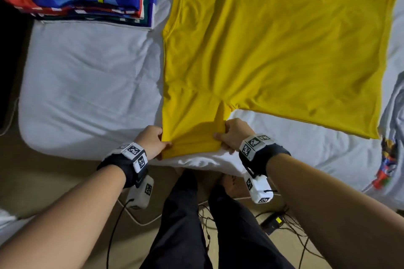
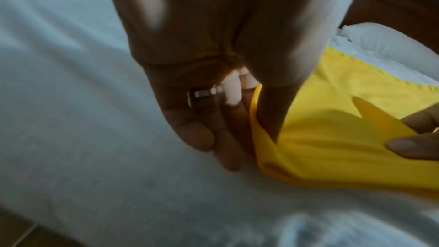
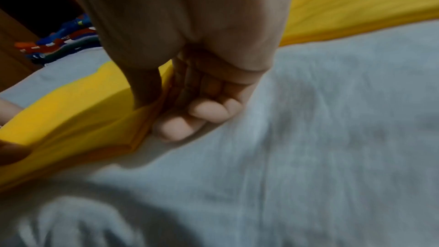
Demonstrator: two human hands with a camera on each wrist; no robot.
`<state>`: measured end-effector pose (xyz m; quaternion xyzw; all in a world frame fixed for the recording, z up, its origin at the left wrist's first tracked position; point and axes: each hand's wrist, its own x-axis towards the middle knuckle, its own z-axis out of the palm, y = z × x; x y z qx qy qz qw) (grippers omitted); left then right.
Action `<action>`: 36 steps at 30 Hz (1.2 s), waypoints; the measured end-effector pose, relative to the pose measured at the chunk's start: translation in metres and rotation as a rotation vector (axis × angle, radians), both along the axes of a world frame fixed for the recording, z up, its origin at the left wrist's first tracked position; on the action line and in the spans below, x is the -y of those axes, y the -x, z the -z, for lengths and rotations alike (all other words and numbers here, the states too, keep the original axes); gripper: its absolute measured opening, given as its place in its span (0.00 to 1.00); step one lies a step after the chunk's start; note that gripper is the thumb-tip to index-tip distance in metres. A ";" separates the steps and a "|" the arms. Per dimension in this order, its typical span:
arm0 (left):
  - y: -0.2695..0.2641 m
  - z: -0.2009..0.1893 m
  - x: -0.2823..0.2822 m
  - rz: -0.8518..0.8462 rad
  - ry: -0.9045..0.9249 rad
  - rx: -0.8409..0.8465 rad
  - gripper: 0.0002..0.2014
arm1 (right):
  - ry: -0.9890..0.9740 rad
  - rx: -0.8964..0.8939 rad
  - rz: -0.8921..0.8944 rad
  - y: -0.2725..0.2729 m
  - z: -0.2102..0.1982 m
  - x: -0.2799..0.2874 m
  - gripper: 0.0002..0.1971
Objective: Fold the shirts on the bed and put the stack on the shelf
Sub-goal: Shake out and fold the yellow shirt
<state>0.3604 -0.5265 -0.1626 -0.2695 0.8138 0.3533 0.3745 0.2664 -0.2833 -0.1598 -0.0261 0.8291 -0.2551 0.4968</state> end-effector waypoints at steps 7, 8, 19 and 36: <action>0.059 -0.020 0.021 -0.012 0.130 0.043 0.28 | -0.136 -0.251 -0.163 0.068 -0.025 -0.002 0.16; 0.072 -0.024 0.027 -0.046 0.167 -0.004 0.28 | -0.114 -0.286 -0.116 0.082 -0.027 0.001 0.15; 0.208 0.011 0.077 -0.329 0.090 -0.276 0.10 | -0.026 -0.529 -0.191 0.263 -0.035 0.113 0.07; 0.239 0.057 0.094 -0.441 -0.073 -0.427 0.18 | -0.133 -0.732 -0.612 0.381 0.017 0.259 0.08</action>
